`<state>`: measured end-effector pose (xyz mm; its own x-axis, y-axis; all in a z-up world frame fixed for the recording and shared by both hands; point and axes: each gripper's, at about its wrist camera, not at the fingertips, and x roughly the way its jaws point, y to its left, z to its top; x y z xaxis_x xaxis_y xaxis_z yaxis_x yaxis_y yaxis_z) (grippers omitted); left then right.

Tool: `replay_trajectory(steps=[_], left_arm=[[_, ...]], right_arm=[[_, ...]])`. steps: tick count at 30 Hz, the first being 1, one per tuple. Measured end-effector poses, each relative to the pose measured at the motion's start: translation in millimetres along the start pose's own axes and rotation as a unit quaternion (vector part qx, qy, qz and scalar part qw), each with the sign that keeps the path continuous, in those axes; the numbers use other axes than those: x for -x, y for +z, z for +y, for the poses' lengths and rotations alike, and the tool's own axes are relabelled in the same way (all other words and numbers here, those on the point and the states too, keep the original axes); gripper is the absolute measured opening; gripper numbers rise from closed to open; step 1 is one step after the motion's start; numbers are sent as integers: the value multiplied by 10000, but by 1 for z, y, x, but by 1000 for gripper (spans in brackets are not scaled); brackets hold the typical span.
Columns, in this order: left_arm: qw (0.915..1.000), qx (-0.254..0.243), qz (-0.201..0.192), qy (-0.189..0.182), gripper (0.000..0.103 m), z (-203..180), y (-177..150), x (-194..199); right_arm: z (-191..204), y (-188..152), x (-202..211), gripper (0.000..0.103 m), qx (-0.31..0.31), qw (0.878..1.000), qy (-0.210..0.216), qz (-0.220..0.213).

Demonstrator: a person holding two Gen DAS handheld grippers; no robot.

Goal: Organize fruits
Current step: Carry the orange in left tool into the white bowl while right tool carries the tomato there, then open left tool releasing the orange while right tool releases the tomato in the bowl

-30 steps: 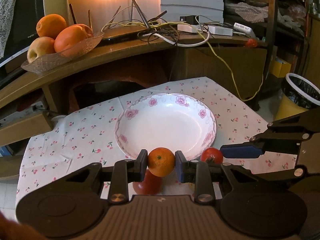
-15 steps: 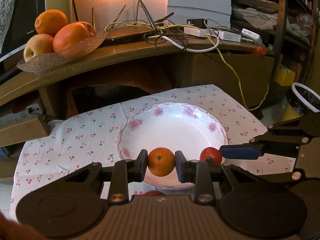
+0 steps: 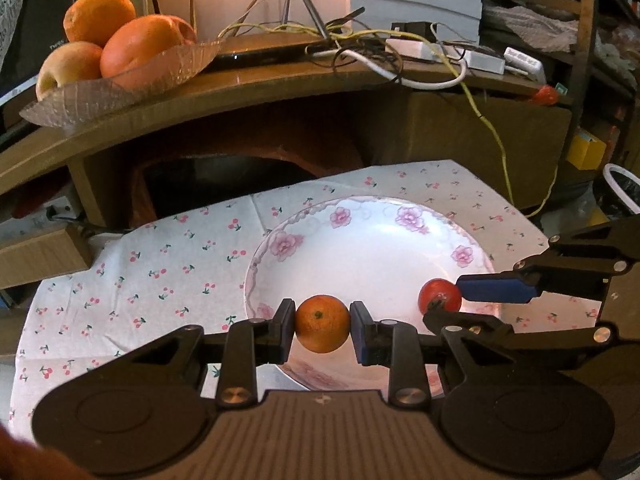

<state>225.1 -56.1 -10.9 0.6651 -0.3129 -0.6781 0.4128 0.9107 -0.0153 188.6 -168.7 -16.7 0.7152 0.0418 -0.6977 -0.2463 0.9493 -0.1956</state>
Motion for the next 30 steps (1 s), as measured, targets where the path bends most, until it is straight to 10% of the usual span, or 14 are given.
replay_trajectory(steps=[30], left_arm=[[9998,41,196,14,37,5,-5,-21]], right_arm=[[-6,1,-20,33,60,9998,-178,41]])
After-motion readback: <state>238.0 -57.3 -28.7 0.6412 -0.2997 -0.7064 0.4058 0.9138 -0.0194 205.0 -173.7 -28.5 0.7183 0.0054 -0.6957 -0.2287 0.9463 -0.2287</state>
